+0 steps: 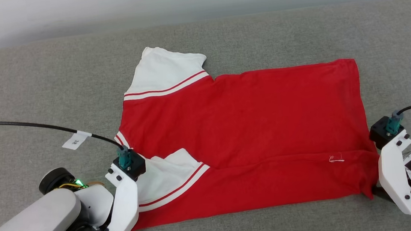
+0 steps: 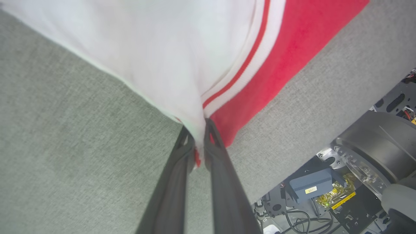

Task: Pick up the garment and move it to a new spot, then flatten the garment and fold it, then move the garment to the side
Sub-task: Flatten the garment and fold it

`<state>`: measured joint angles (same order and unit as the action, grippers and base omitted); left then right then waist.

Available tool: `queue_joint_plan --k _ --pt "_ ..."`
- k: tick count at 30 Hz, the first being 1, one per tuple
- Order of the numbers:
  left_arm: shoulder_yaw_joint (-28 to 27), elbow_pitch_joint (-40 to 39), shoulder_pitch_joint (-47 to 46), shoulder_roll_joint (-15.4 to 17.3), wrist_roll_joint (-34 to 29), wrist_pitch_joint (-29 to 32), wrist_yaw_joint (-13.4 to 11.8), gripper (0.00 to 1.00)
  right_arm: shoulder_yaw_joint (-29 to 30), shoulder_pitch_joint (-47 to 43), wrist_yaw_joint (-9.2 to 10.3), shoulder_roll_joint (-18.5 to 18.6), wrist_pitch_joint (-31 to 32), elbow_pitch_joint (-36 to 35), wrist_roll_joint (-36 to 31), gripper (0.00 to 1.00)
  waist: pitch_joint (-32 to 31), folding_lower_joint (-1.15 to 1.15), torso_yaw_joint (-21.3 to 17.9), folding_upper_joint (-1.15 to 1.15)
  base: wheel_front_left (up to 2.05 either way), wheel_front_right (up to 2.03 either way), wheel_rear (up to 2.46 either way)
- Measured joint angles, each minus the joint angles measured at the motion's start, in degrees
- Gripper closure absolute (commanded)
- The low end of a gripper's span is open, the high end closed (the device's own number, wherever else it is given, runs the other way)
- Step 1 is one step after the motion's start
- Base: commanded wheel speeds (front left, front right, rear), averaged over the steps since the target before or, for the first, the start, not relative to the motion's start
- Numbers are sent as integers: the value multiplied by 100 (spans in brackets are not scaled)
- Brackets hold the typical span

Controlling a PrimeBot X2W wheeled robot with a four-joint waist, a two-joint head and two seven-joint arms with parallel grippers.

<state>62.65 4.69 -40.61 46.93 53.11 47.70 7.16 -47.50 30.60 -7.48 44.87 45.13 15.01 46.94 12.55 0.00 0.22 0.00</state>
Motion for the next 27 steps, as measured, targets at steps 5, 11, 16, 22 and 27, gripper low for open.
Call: queue_joint_plan --k 5,11,16,22,27 --pt "-3 55 -48 -21 2 -66 8 100 -125 -2 -1 -65 -218 199 55 0 51 0 44 0 0 0 0" --pt "-13 177 90 -5 114 -208 -15 100 -286 15 -2 52 -662 77 151 100 -141 0 -32 0 0 0 0" --pt "-23 198 246 133 210 -303 -18 100 -324 -23 -2 523 -860 -357 335 100 -427 0 -109 0 0 0 0" --pt "22 -66 572 349 352 -309 -91 100 -321 -427 -3 1077 -911 -932 582 100 -699 -1 -179 0 0 0 0" --pt "90 -270 811 421 463 -328 -171 100 -207 -882 -3 1252 -904 -1059 761 100 -730 0 -186 0 0 0 0"
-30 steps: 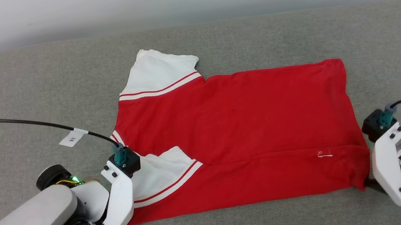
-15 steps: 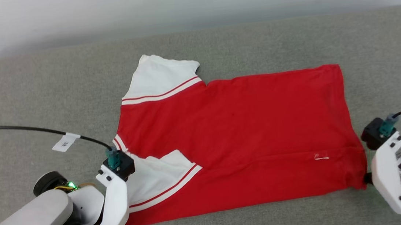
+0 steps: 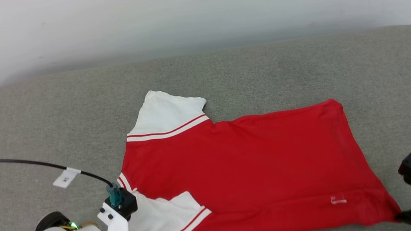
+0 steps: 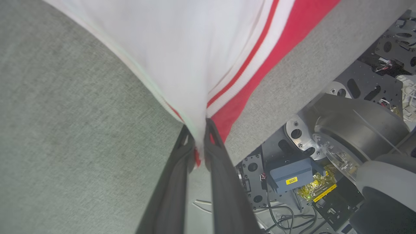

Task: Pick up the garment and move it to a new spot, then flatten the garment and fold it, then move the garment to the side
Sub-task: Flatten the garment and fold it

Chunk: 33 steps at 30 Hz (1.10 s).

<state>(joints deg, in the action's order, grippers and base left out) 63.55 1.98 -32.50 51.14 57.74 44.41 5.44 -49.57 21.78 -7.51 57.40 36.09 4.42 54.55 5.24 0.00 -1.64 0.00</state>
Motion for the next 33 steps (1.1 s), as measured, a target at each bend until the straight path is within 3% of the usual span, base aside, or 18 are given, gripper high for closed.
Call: queue_joint_plan --k 6,7,8,9,17,22,27,33 --pt "70 34 148 -41 7 -38 -77 100 111 -362 0 -144 75 144 -37 100 88 0 -16 0 0 0 0" --pt "68 66 157 -64 3 -96 -92 77 146 -383 0 -205 69 186 -81 85 99 0 -18 0 0 0 0" --pt "56 98 158 -85 -15 -181 -99 0 194 -412 1 -276 13 236 -125 33 104 0 -16 0 0 0 0" --pt "29 133 158 -109 -73 -289 -125 0 244 -430 1 -343 -47 301 -178 0 102 0 -10 0 0 0 0" --pt "-345 -36 20 81 -33 -714 -152 0 995 -645 1 -482 -820 252 -650 0 -139 0 76 0 0 0 0" --pt "-723 -212 -291 240 -510 -1508 -314 0 2103 -727 1 -676 -1789 45 -1341 0 -255 0 38 0 0 0 0" --pt "-917 112 -607 36 -1110 -2216 -544 0 3230 -992 1 -1514 -2625 -259 -2227 0 -189 -1 -89 0 0 0 0" --pt "-1121 845 -1280 -346 -1229 -2250 -565 0 4272 -1406 1 -2707 -3498 -915 -3262 0 110 0 -237 0 0 0 0"
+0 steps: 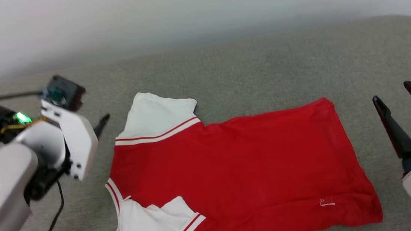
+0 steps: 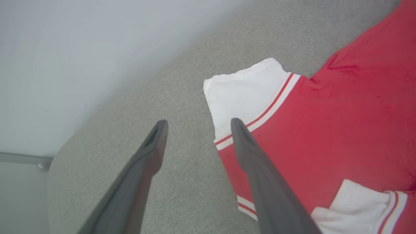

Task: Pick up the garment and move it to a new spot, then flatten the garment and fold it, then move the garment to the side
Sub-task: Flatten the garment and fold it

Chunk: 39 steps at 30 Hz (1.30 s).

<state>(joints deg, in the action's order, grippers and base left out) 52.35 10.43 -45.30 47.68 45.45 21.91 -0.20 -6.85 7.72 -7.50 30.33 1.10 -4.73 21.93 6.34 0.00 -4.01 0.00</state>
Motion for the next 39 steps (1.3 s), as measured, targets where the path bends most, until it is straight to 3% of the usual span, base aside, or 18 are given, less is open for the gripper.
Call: queue_joint_plan --k 4,11,21,26,33,34,35,39 --pt "-152 515 -639 -253 124 288 105 0 431 -313 0 -877 -378 -486 -445 0 298 0 -108 0 0 0 0" --pt "-355 1091 -1747 -489 542 1310 360 0 559 -520 0 -1636 -699 -868 -849 0 923 0 -330 0 0 0 0" --pt "-112 1311 -2797 -503 925 3482 470 0 313 -166 0 -1671 -821 -706 -931 0 1891 1 -670 0 0 0 0" --pt "149 1415 -2928 -498 715 3965 420 0 121 83 0 -1640 -861 -509 -921 0 2294 1 -815 0 0 0 0" --pt "341 1566 -3038 -526 573 4122 488 0 -119 263 0 -1672 -1022 -190 -881 0 2575 1 -984 0 0 0 0" --pt "347 1575 -3039 -521 588 4146 521 17 -119 264 0 -1671 -1037 -153 -880 0 2583 1 -1000 0 0 0 0" --pt "365 1579 -3045 -514 590 4151 536 100 -121 264 0 -1671 -1058 -113 -878 0 2580 1 -1010 0 0 0 0" --pt "439 1574 -3008 -537 626 4036 625 100 -89 279 0 -1661 -1087 -25 -836 0 2480 1 -1024 0 0 0 0"
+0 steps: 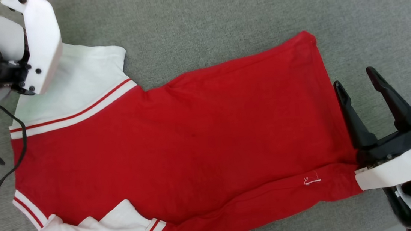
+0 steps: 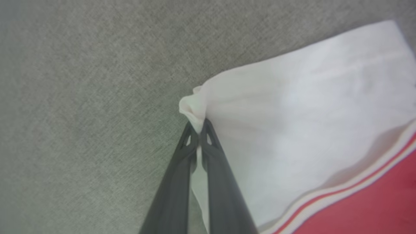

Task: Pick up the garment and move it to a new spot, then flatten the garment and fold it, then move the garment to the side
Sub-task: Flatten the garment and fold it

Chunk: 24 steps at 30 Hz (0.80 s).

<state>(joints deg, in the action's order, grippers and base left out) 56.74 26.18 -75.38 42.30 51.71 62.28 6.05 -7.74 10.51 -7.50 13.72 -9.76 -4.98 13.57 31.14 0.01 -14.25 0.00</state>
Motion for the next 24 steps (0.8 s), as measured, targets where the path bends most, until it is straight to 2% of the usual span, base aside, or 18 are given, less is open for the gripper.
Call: queue_joint_plan --k 5,11,15,20,24 --pt "64 -68 164 14 47 -246 54 100 205 148 0 140 29 -45 3 0 -278 0 59 0 0 0 0" --pt "145 -512 357 18 163 -789 112 100 342 627 0 669 559 -180 115 0 -685 0 246 0 0 0 0" --pt "297 -880 509 82 162 -1067 129 100 16 992 0 1382 1593 -181 359 0 -889 -1 453 0 0 0 0" --pt "448 -1376 616 168 232 -1336 134 100 -702 1625 0 2462 3218 -35 1174 0 -1033 -1 743 0 0 0 0" --pt "570 -1677 616 221 196 -1503 134 100 -1324 2294 0 3089 4307 187 1803 0 -1032 -1 951 0 0 0 0"
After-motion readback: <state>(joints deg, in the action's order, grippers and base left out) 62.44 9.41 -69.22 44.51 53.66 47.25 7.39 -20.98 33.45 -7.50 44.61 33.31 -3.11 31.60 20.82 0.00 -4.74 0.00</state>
